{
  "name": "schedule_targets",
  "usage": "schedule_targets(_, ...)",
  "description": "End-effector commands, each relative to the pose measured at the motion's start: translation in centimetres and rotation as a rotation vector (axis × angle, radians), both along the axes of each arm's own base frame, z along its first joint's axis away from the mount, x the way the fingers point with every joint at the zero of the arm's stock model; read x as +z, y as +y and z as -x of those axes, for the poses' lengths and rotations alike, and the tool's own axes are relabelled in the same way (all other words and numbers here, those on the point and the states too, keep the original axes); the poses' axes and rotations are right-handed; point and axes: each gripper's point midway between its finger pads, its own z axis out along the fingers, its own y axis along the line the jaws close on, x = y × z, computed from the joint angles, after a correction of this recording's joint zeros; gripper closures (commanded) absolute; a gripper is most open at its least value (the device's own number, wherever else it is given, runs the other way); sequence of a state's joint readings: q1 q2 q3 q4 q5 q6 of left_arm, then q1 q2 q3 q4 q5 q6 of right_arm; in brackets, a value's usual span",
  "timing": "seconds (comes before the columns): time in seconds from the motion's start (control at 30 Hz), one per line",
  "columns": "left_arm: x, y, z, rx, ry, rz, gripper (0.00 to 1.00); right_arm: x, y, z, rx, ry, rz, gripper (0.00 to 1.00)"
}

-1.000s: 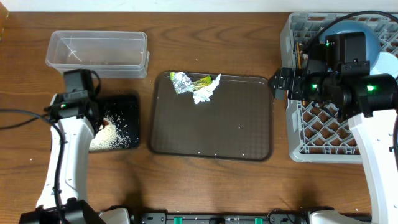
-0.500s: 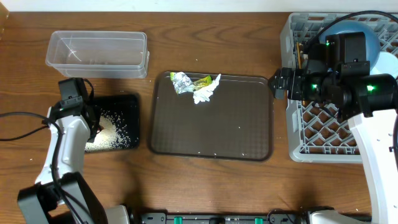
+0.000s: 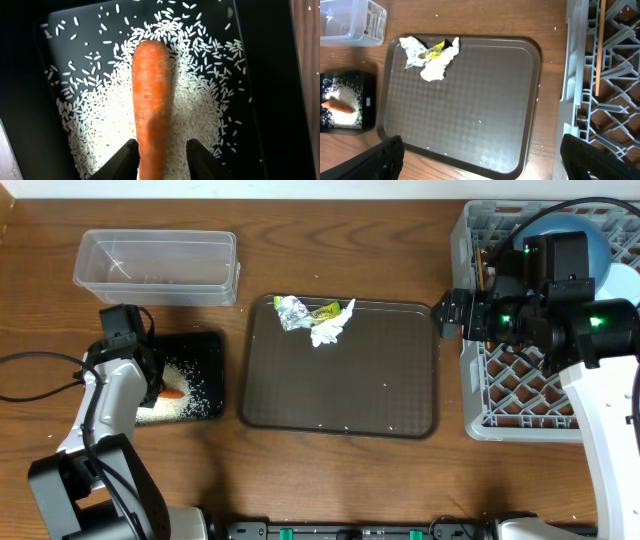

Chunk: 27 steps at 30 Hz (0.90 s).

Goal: Sort waste into correct bins and load items into the dishwasher rack
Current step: 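Lower the carrot onto the rice and open the left gripper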

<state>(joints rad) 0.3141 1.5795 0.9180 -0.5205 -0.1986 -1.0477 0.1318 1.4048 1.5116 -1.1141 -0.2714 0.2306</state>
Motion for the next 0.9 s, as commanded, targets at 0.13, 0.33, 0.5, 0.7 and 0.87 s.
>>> schedule_targets(0.13,-0.3,-0.4,-0.1,-0.022,-0.001,0.031,0.54,0.5,0.1,0.3,0.003,-0.016,0.002,0.01)
schedule_targets(0.33,0.6,-1.9,0.0,-0.055,-0.027,0.100,0.48,0.5,0.1,0.3,0.003,-0.016,0.002,0.01)
schedule_targets(0.5,3.0,-2.8,-0.6,-0.122,-0.107,0.116,0.44,0.5,0.1,0.3,0.003,-0.016,0.002,0.01)
schedule_targets(0.7,6.5,-3.6,-0.3,-0.145,-0.207,0.110,0.37,0.5,0.1,0.3,0.003,-0.016,0.002,0.01)
schedule_targets(0.87,7.6,-3.8,0.2,-0.148,-0.228,0.105,0.05,0.5,0.1,0.3,0.003,-0.016,0.002,0.01)
